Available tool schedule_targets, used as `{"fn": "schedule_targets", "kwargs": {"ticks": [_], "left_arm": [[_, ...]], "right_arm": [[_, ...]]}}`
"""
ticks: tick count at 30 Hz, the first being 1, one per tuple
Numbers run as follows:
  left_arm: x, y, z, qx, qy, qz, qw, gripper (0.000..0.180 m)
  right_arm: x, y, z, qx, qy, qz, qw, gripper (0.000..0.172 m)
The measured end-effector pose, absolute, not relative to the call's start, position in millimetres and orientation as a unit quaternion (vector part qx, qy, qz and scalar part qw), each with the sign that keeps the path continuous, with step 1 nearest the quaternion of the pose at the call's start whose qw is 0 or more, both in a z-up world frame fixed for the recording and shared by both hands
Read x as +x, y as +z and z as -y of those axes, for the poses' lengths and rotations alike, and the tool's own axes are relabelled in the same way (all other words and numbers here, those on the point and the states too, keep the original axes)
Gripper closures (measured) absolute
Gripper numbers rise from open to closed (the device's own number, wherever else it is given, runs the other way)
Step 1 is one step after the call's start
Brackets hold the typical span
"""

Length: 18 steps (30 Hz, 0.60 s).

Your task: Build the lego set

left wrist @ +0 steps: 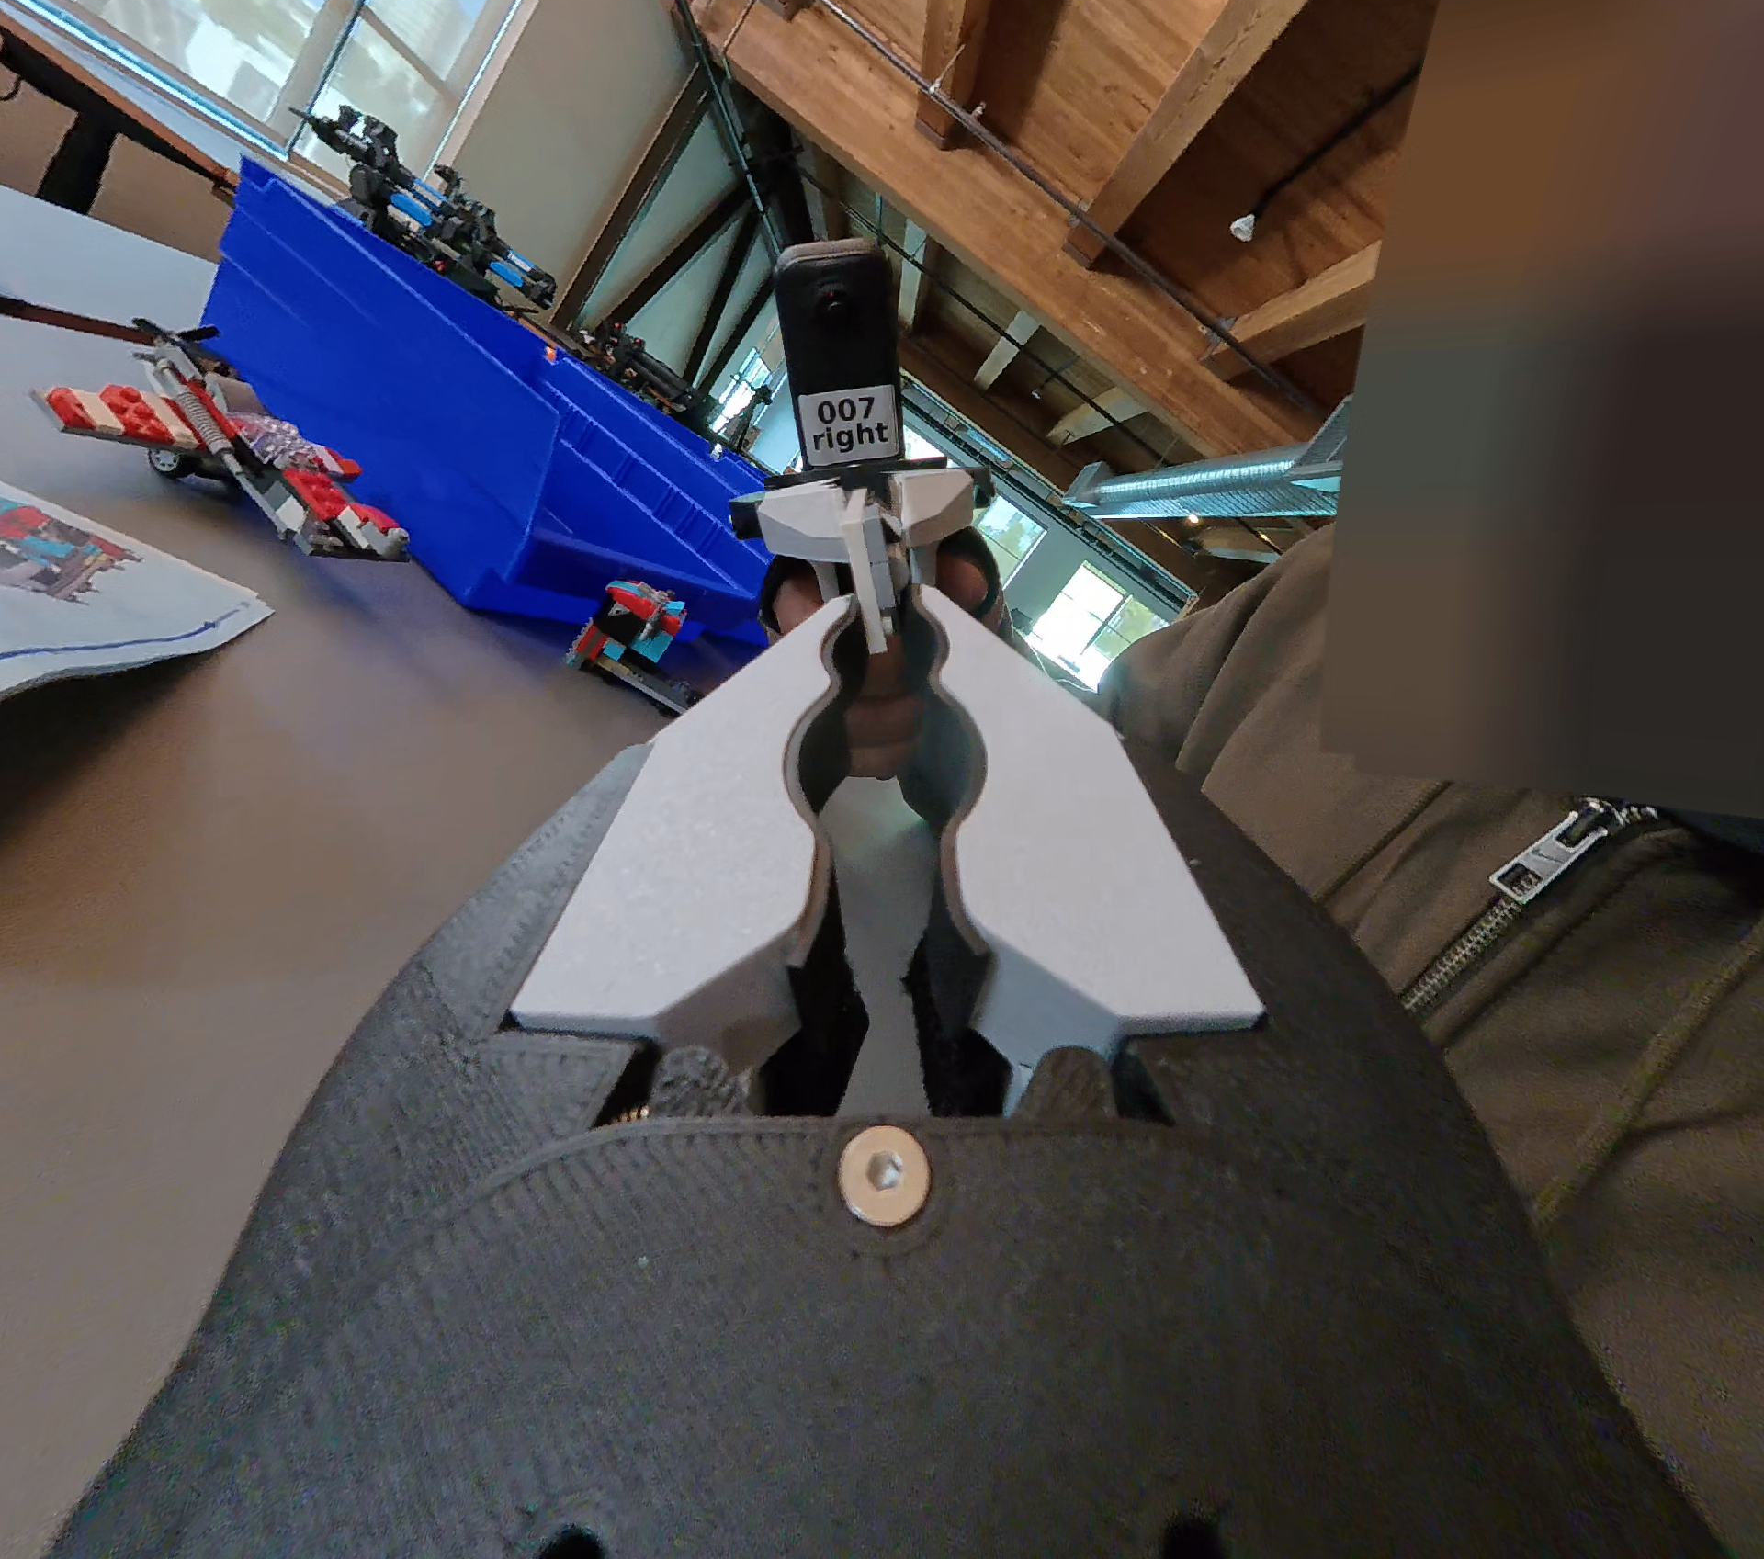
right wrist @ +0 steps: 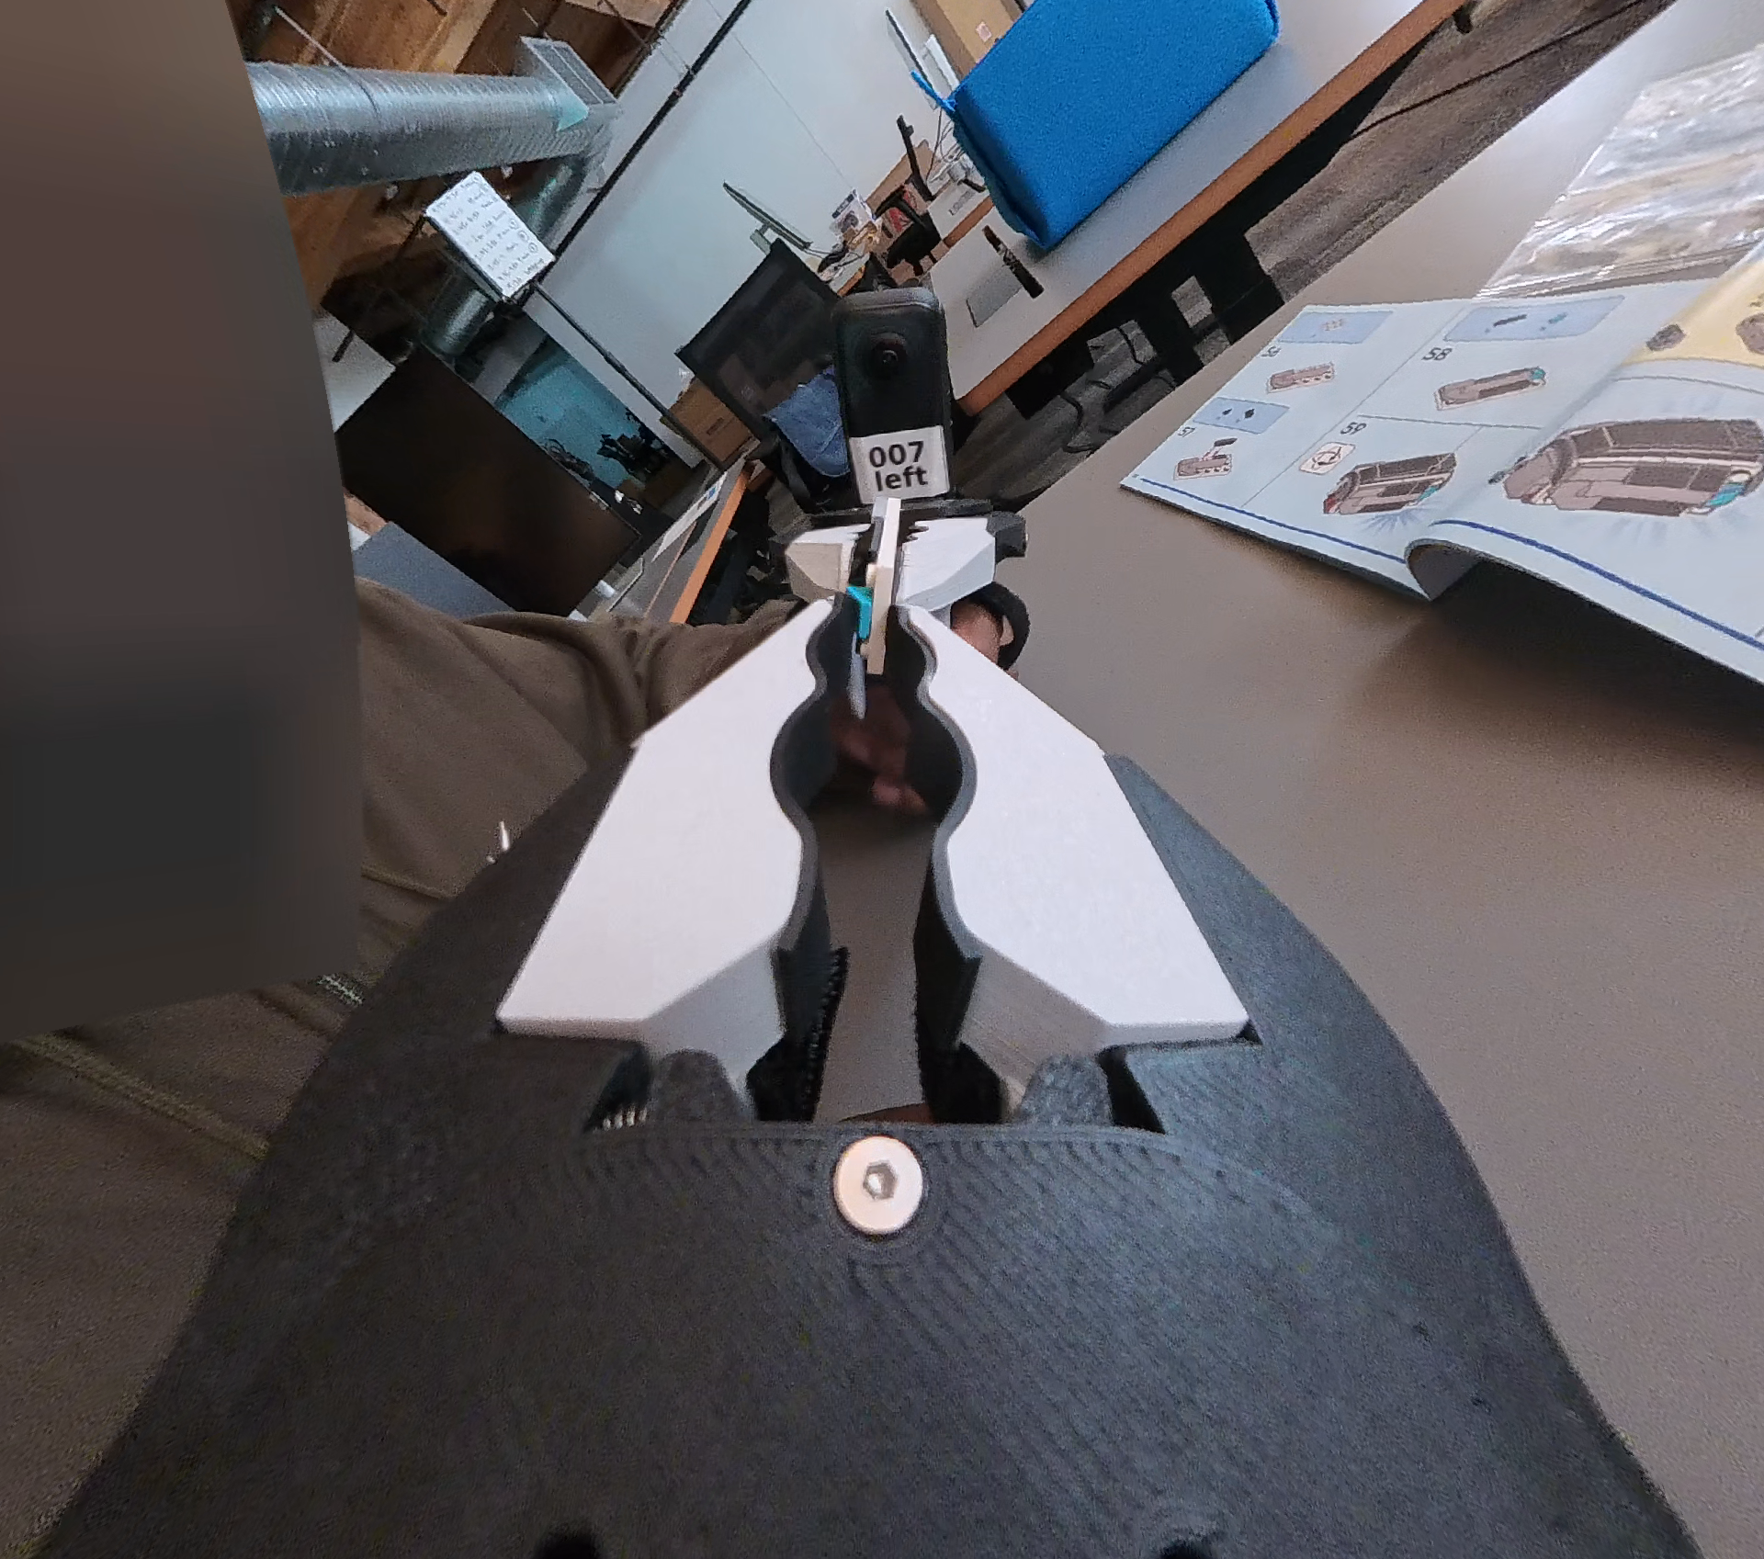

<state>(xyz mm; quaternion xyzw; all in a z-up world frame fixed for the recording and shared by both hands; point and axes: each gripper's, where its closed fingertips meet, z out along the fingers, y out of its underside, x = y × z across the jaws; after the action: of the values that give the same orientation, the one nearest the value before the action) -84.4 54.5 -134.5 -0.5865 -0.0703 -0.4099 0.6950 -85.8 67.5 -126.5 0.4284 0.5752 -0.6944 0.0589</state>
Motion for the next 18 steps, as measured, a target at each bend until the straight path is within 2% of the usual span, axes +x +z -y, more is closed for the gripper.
{"fn": "schedule_targets", "kwargs": {"ticks": [10, 18], "left_arm": [[-78.3, -129.6, -52.2, -0.583, -0.398, 0.041, 0.706, 0.173], [-62.5, -123.9, -49.3, -0.583, -0.38, -0.002, 0.719, 0.172]], "right_arm": [[-78.7, -121.7, -65.0, 0.406, -0.688, -0.602, 0.014, 0.164], [-62.4, -116.0, -62.0, 0.409, -0.699, -0.587, 0.015, 0.163]]}}
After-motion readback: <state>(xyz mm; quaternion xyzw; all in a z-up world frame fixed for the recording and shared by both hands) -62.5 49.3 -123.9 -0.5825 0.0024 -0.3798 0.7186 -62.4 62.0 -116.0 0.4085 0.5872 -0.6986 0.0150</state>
